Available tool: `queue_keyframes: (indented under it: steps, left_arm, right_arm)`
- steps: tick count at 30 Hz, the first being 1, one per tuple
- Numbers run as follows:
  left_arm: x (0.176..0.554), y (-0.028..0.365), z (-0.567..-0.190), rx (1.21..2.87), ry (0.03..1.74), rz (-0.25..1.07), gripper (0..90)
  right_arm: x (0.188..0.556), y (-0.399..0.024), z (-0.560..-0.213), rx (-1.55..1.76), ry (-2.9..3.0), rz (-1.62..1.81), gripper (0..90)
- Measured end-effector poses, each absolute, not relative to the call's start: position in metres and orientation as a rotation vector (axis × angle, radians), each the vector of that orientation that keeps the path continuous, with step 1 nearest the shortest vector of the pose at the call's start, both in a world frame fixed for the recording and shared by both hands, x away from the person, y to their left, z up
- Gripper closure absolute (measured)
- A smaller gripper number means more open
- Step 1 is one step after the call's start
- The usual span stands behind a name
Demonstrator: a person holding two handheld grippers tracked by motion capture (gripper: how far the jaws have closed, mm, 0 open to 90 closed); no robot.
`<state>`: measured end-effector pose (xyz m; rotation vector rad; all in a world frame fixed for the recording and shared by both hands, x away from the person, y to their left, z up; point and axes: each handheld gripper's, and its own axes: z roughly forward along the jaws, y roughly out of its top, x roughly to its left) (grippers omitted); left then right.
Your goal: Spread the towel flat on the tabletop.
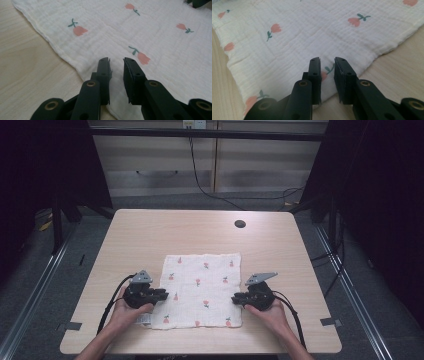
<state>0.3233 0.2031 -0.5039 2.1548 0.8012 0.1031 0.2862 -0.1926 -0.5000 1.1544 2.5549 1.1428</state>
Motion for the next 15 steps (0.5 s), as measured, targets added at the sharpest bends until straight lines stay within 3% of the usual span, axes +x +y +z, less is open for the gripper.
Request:
queue_keyframes:
  steps: [15]
  left_arm:
    - [0.304,0.195,-0.503,2.180,0.739,0.059,74.8]
  right_arm:
    - [0.266,-0.210,-0.500,1.175,2.541,1.151,75.3]
